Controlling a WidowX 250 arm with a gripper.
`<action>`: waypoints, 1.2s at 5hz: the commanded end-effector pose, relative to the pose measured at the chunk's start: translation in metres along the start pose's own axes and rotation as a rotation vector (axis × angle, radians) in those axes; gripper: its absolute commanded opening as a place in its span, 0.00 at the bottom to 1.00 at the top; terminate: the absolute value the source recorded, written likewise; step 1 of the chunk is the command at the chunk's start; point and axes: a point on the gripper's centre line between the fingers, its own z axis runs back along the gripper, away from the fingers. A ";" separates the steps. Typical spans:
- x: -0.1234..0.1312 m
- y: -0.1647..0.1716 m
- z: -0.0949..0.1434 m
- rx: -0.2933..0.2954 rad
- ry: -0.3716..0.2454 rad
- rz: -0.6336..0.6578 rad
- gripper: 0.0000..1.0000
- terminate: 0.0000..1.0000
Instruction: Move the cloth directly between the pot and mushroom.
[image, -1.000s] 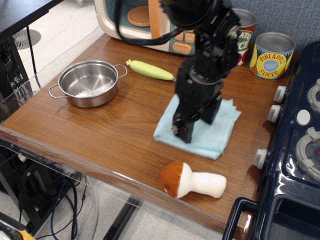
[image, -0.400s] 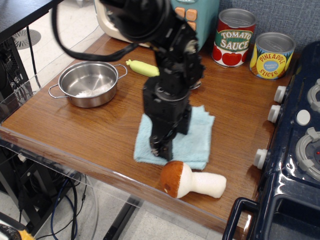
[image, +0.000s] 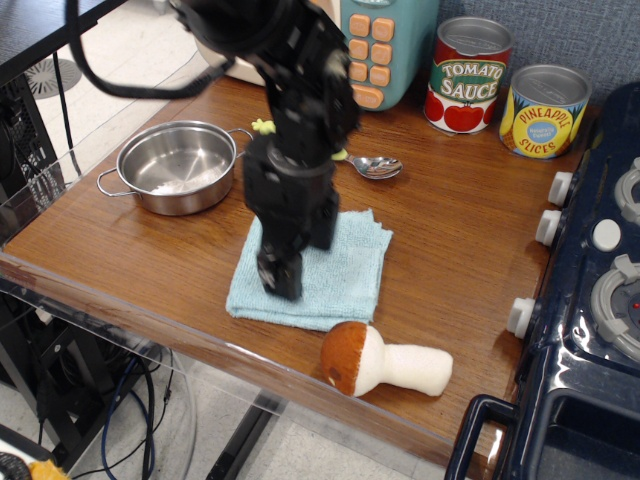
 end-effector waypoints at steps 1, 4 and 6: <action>0.023 -0.015 0.007 -0.015 -0.047 0.029 1.00 0.00; 0.031 -0.004 0.028 -0.023 -0.079 0.028 1.00 0.00; 0.038 0.007 0.078 -0.050 -0.071 0.022 1.00 0.00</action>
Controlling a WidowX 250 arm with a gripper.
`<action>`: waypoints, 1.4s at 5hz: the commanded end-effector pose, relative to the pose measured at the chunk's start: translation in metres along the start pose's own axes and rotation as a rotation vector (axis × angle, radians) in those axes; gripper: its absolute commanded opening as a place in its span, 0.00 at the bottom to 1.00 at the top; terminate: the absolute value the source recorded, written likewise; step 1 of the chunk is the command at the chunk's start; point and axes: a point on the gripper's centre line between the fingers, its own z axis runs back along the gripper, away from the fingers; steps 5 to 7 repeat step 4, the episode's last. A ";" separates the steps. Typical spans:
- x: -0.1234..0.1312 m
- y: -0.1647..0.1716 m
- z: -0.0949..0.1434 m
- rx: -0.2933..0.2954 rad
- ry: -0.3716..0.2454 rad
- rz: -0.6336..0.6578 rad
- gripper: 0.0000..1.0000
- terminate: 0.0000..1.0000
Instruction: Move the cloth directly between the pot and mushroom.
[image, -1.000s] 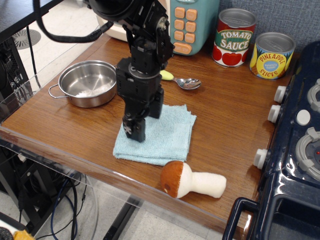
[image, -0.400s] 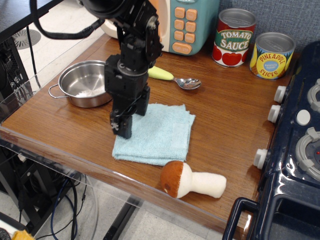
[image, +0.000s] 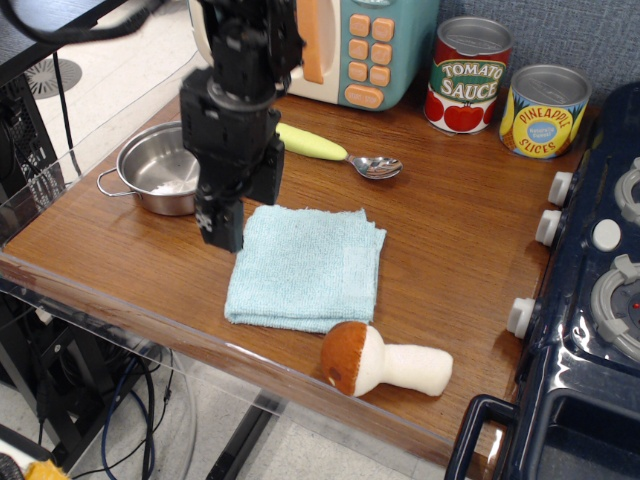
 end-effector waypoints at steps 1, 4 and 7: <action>0.005 0.004 0.047 -0.103 -0.004 0.026 1.00 0.00; 0.005 0.004 0.047 -0.103 -0.004 0.026 1.00 1.00; 0.005 0.004 0.047 -0.103 -0.004 0.026 1.00 1.00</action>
